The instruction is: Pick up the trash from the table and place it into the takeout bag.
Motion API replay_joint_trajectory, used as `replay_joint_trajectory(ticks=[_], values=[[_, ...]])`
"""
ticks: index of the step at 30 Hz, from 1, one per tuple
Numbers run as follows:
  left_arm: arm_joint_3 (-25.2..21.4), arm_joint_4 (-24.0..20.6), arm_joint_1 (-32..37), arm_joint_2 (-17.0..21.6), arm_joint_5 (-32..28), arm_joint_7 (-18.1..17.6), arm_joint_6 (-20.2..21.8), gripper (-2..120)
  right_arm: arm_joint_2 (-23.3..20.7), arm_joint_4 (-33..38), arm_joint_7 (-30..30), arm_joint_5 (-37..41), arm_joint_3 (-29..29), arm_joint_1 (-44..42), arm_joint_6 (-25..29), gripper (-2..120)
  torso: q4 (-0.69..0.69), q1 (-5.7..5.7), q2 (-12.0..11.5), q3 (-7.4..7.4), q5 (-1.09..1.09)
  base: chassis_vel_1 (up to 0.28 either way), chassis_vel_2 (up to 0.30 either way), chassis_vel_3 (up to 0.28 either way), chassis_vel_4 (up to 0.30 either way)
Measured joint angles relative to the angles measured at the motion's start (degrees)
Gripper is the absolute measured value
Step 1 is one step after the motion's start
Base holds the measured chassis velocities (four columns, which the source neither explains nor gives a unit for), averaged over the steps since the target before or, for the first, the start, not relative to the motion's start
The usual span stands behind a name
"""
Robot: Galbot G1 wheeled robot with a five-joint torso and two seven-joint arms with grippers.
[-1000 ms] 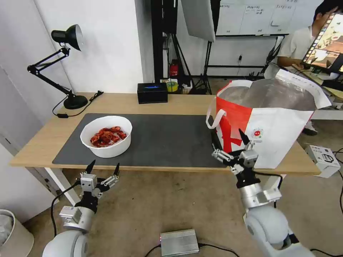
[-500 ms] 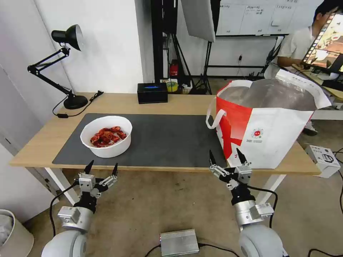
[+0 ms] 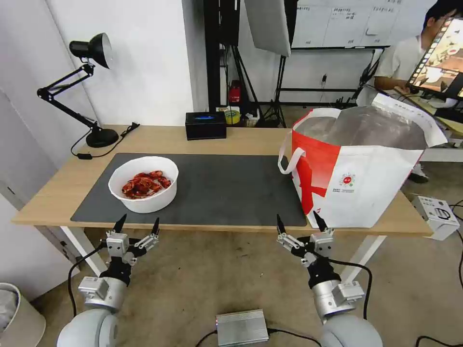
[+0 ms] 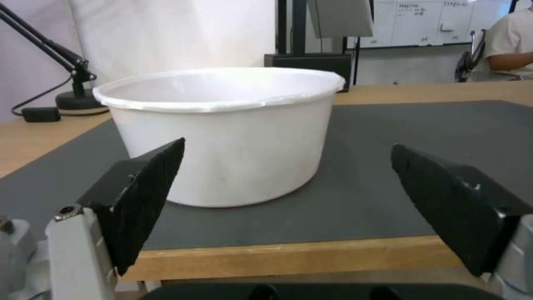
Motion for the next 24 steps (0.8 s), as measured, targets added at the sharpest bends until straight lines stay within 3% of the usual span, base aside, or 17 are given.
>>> replay_joint_trajectory(ticks=[24], values=[[-0.6,-0.6,0.8,-0.3,0.3,0.1,0.2,100,0.4,-2.0,-1.3,-1.5,-0.3,-0.5,1.5,100,0.0,0.0,0.0,0.0,0.0,0.0,0.0,0.0,0.0]])
